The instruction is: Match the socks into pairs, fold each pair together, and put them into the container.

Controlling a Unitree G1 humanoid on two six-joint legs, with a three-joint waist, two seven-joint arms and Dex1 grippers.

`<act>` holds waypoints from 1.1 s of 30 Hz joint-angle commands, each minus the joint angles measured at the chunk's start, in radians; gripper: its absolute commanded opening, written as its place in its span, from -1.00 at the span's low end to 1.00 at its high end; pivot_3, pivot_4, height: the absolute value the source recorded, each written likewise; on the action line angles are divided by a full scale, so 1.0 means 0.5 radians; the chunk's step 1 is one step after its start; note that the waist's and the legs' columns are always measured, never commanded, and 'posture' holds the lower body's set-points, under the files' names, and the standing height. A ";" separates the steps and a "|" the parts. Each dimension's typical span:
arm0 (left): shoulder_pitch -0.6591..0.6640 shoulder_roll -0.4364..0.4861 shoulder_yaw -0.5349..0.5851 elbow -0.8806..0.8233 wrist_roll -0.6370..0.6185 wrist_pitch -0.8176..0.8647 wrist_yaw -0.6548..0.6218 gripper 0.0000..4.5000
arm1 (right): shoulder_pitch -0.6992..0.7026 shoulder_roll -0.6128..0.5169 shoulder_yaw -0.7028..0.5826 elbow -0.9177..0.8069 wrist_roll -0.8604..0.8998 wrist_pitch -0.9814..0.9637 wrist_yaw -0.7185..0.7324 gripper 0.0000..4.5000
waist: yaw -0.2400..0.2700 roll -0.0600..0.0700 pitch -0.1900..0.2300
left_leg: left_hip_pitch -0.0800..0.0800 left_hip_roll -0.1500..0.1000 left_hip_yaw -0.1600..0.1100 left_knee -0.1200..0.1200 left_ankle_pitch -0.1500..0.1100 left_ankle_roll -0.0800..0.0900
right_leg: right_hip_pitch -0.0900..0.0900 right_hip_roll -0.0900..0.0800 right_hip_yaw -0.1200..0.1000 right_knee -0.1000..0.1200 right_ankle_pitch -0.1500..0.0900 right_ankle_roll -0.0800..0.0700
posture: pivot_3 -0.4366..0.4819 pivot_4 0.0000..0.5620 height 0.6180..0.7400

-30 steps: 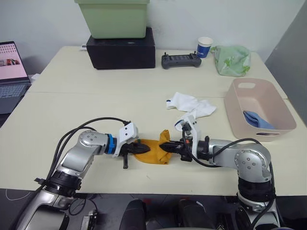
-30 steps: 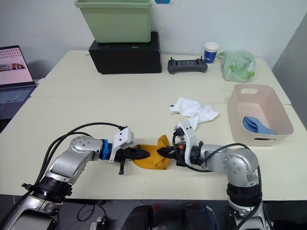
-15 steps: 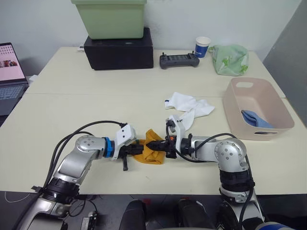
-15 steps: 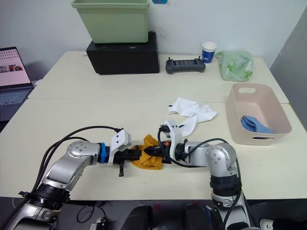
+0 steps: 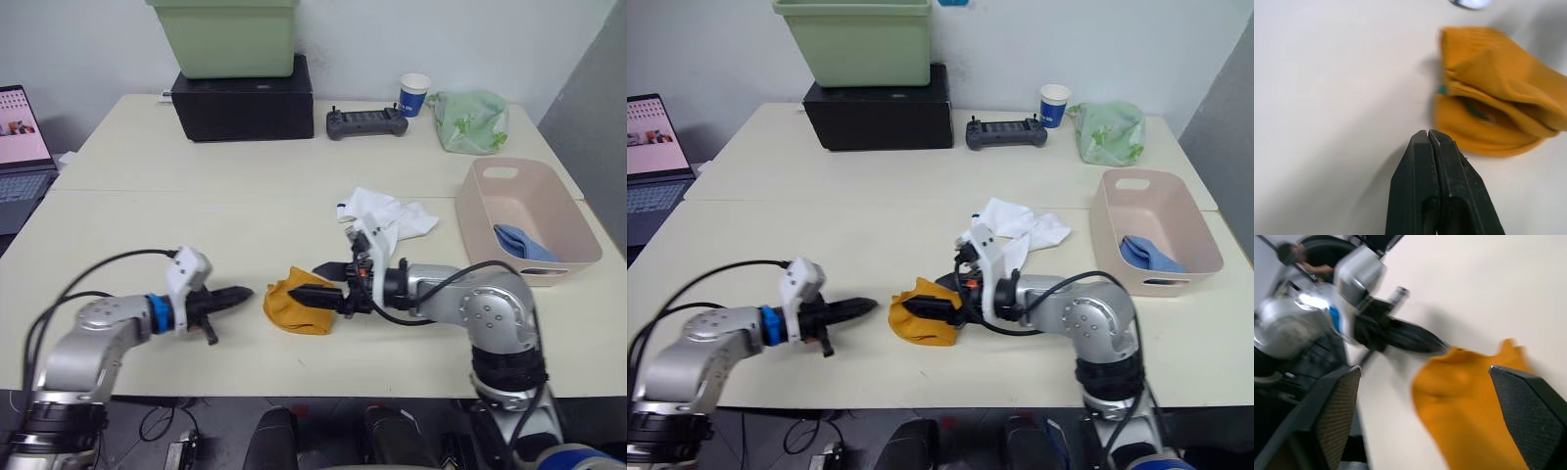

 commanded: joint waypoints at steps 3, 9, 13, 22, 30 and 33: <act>-0.201 0.084 -0.010 -0.158 -0.156 -0.016 -0.182 -1.00 | 0.064 -0.139 0.302 0.038 -0.332 -0.524 0.217 0.63 | -0.003 0.000 0.000 | 0.000 -0.001 0.001 0.000 0.000 0.000 | 0.000 0.000 0.001 -0.001 0.001 -0.001 | -0.05 -0.47 0.92; -0.466 0.082 -0.442 -0.328 -0.057 -0.099 -0.414 -1.00 | 0.073 -0.151 0.608 0.210 -0.617 -0.787 0.334 -0.29 | 0.002 -0.002 0.001 | -0.001 -0.004 0.003 0.000 0.000 -0.001 | 0.001 0.002 0.002 -0.001 0.001 -0.002 | -0.05 -0.47 0.92; -0.627 0.017 -0.721 -0.127 0.182 -0.214 -0.411 -1.00 | 0.076 -0.141 0.726 0.273 -0.737 -0.848 0.378 -0.93 | 0.001 -0.002 0.001 | -0.001 -0.005 0.002 0.001 0.000 0.000 | 0.001 0.004 0.001 0.000 0.001 -0.002 | -0.05 -0.47 0.92; -0.485 0.097 -0.846 0.274 0.443 -0.437 -0.497 -1.00 | 0.129 -0.229 0.798 0.253 -0.877 -0.837 0.473 -0.99 | 0.002 -0.002 0.002 | -0.001 -0.003 0.000 0.001 0.000 0.000 | -0.002 0.008 -0.001 0.000 0.001 -0.003 | -0.05 -0.47 0.92; -0.261 0.123 -0.683 0.205 0.358 -0.469 -0.464 -1.00 | 0.217 -0.403 0.796 0.150 -0.946 -0.973 0.606 -0.99 | -0.006 -0.002 0.001 | 0.002 -0.002 0.000 0.002 0.000 0.000 | 0.002 0.004 0.002 0.001 0.001 -0.003 | -0.05 -0.47 0.92; -0.268 0.094 -0.552 0.007 0.138 -0.408 -0.526 -1.00 | 0.187 -0.331 0.669 0.116 -0.882 -1.048 0.614 -0.99 | -0.005 -0.003 0.001 | 0.002 -0.002 0.000 0.002 0.000 0.000 | 0.001 0.004 0.001 0.001 0.001 -0.002 | -0.05 -0.47 0.92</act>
